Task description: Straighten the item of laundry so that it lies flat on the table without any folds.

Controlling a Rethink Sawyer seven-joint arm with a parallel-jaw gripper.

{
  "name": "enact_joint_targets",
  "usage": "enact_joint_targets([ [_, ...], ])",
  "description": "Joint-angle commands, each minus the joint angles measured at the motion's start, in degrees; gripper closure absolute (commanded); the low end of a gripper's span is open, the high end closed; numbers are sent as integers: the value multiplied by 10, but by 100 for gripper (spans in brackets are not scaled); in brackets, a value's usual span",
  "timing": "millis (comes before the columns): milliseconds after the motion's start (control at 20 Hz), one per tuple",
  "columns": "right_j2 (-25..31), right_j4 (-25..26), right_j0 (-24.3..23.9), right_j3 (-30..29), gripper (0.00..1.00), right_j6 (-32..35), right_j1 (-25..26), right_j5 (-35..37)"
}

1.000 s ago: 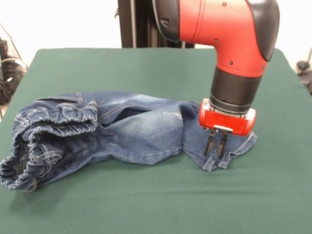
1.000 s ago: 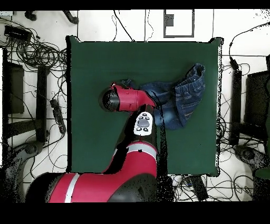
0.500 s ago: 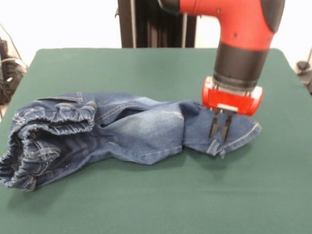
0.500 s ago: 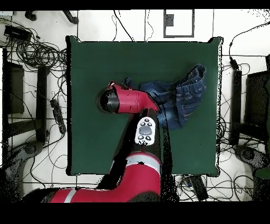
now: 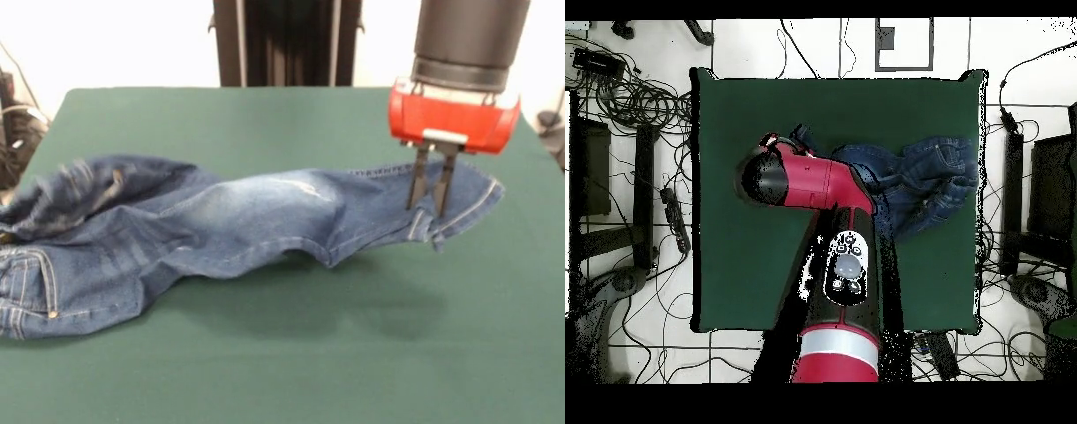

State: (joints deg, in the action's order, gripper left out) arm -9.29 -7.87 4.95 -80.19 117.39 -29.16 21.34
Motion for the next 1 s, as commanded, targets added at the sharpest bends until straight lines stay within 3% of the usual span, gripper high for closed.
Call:
enact_joint_targets([
  [50, 86, -54, 25, -20, 100, 112, 11, 23],
  [650, 76, -89, 55, -13, 100, 136, 32, -13],
  [1000, 47, -108, 85, 60, 100, 143, 53, 22],
])
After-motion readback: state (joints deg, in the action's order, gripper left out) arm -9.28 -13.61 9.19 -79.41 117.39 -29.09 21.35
